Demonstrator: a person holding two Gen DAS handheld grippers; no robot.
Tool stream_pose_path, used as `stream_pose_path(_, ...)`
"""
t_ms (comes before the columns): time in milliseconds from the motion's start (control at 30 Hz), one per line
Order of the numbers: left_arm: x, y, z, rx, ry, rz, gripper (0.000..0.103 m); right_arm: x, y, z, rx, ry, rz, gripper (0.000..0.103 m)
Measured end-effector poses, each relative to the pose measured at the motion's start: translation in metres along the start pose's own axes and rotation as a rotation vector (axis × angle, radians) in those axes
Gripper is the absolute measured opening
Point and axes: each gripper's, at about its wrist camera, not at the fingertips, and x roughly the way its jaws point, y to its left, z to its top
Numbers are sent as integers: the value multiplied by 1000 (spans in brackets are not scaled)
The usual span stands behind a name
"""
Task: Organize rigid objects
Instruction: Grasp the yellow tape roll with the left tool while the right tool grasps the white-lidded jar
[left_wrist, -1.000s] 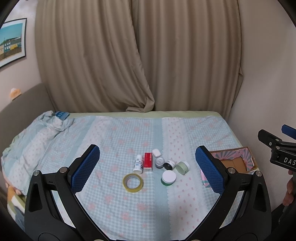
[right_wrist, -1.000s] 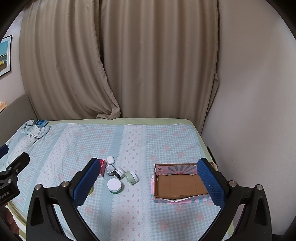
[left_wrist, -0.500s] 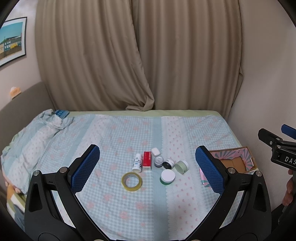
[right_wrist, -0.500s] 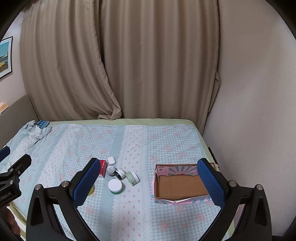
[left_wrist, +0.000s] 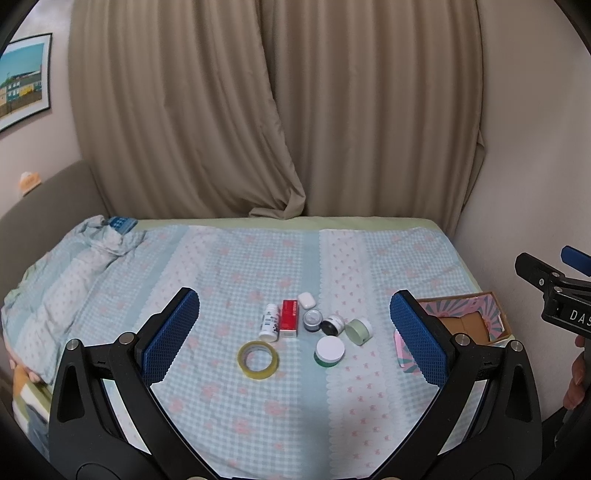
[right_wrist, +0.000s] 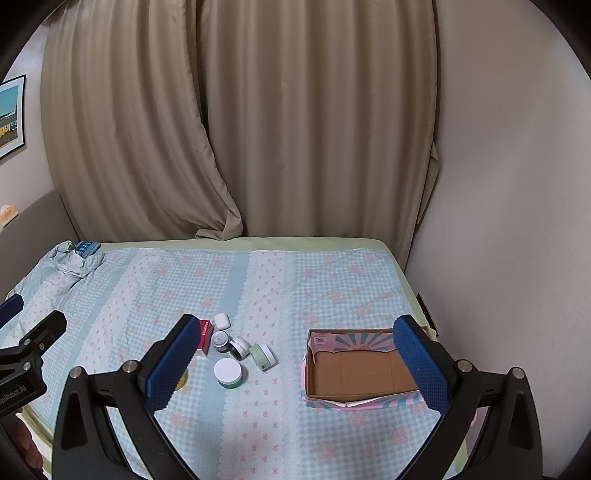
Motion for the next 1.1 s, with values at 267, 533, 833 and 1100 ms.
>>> stream_pose_path(267,11,-4,3,-27,32,11,102,7,-6,4,-10,16,18,103)
stream_pose_path(533,46,11,-23,-94,153,88,102,45,-5,-2,-57,71,77,103)
stream_pose_path(833,152,64,-103,-126,355,135,102,142,39,-44,-97,233,186,103)
stream_pose_path(1100,280,82,-180,-55,447,99,102,253,91,-107,-127,391,229,103)
